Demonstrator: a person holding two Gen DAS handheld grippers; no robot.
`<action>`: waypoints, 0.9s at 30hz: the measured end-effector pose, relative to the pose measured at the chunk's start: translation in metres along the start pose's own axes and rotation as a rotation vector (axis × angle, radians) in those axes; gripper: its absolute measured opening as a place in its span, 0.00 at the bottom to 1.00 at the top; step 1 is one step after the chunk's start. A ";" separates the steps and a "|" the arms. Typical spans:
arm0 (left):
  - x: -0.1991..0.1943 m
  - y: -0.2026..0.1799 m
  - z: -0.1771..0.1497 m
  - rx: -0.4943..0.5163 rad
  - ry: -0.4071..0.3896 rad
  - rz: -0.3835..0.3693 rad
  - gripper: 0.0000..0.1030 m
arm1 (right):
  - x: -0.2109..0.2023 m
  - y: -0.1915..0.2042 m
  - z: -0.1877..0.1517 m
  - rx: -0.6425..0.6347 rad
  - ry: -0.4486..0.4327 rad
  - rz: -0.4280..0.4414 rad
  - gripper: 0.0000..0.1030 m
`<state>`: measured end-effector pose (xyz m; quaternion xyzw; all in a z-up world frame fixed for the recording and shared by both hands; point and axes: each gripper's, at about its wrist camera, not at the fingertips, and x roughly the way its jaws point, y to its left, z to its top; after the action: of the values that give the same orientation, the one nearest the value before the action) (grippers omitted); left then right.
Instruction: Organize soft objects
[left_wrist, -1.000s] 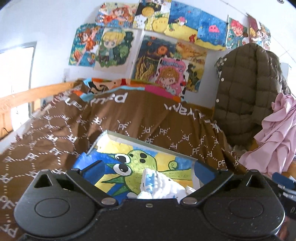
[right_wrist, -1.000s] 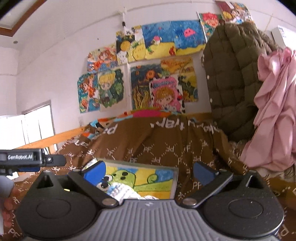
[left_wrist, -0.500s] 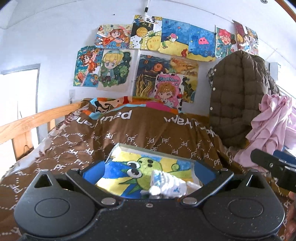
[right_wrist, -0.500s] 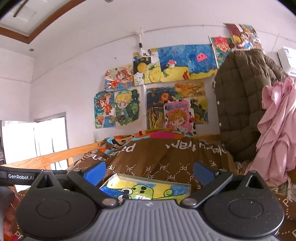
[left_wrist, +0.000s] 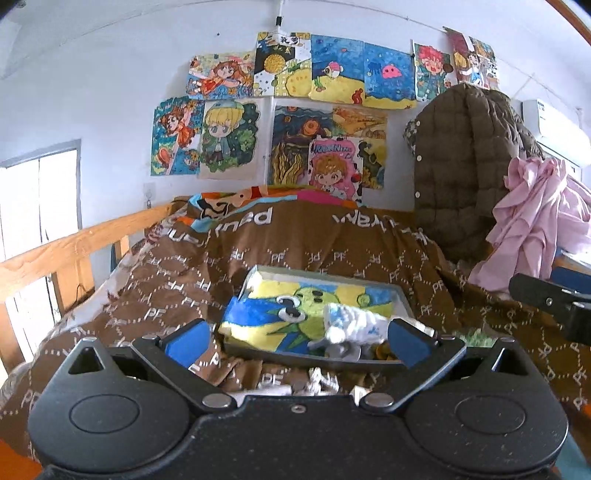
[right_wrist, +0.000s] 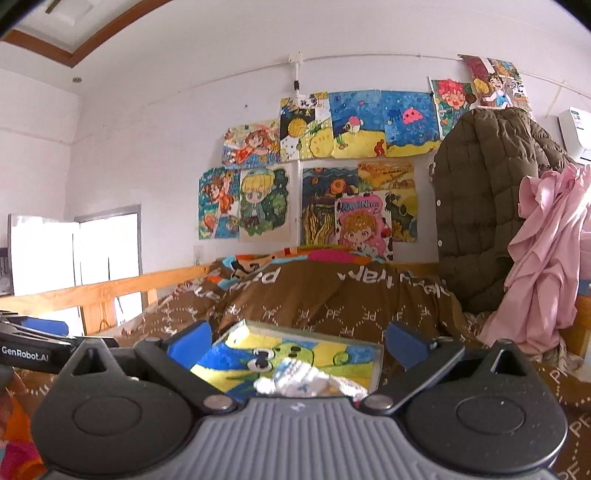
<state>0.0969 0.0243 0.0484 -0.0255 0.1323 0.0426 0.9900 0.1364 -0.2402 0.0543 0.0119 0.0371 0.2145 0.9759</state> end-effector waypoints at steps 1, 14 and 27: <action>0.000 0.002 -0.004 -0.001 0.009 -0.004 0.99 | -0.001 0.002 -0.002 -0.001 0.007 -0.001 1.00; 0.011 0.001 -0.056 0.091 0.110 -0.096 0.99 | -0.022 0.016 -0.040 -0.013 0.148 0.033 1.00; 0.018 -0.019 -0.083 0.251 0.196 -0.220 0.99 | -0.014 0.024 -0.064 -0.073 0.342 0.012 1.00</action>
<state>0.0948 0.0017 -0.0355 0.0799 0.2287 -0.0852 0.9665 0.1092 -0.2238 -0.0072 -0.0599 0.1945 0.2205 0.9539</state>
